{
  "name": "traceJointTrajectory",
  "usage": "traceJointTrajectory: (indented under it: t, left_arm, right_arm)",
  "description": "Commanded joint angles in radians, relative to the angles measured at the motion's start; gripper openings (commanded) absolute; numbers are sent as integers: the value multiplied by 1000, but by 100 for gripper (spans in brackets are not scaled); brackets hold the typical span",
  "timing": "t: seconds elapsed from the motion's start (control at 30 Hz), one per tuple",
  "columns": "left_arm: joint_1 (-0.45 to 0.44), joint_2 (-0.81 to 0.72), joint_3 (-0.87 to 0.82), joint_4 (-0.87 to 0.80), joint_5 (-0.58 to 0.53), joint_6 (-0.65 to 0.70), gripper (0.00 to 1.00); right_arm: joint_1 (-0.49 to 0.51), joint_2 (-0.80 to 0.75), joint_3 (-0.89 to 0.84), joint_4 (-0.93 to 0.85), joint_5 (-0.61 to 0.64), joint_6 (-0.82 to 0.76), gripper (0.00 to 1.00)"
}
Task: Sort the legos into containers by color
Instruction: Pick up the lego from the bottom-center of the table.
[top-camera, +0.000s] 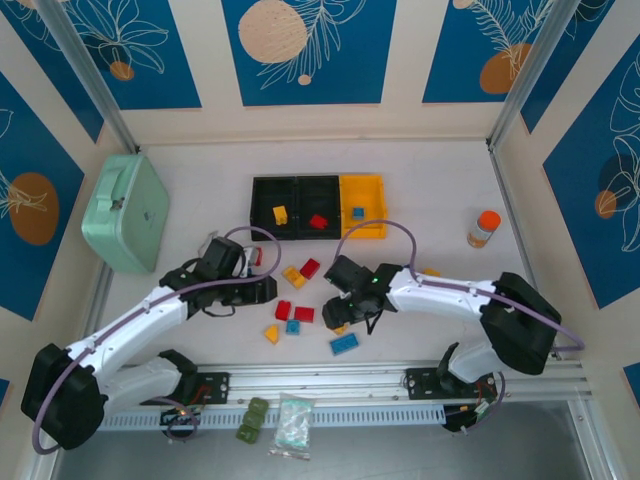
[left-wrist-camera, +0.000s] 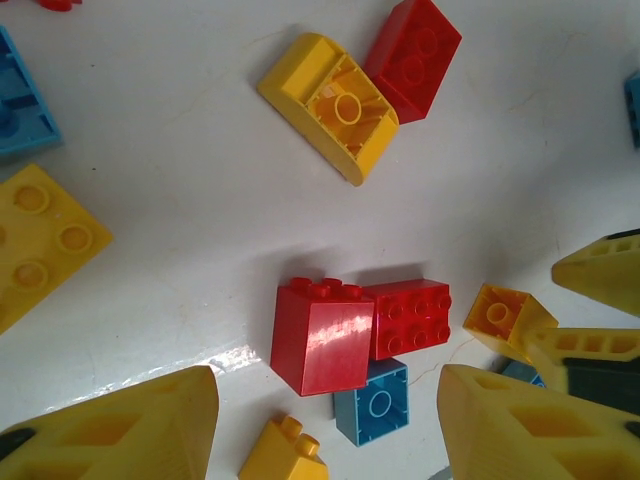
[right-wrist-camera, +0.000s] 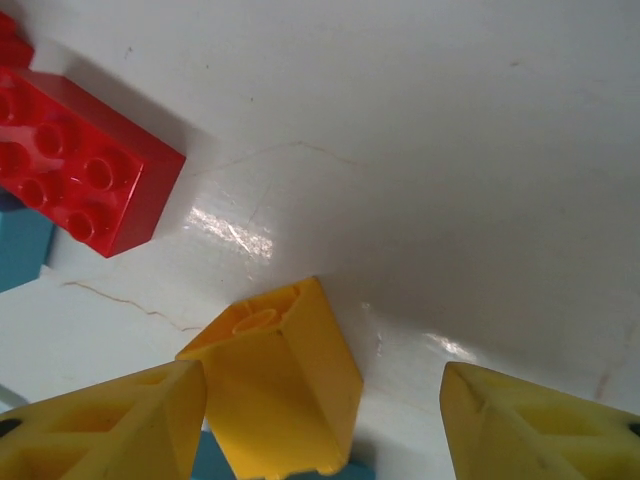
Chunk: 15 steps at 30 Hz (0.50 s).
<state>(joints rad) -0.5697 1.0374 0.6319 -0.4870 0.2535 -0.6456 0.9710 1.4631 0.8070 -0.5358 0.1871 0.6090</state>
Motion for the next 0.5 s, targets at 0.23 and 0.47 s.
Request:
traceJointTrajectory:
  t: [0.23, 0.47]
  left_arm:
    - [-7, -31, -29, -20, -36, -30, 60]
    - [-7, -48, -42, -22, -46, -39, 60]
  right_arm:
    - [40, 110, 102, 3, 39, -45, 51]
    - [57, 92, 140, -42, 75, -45, 58]
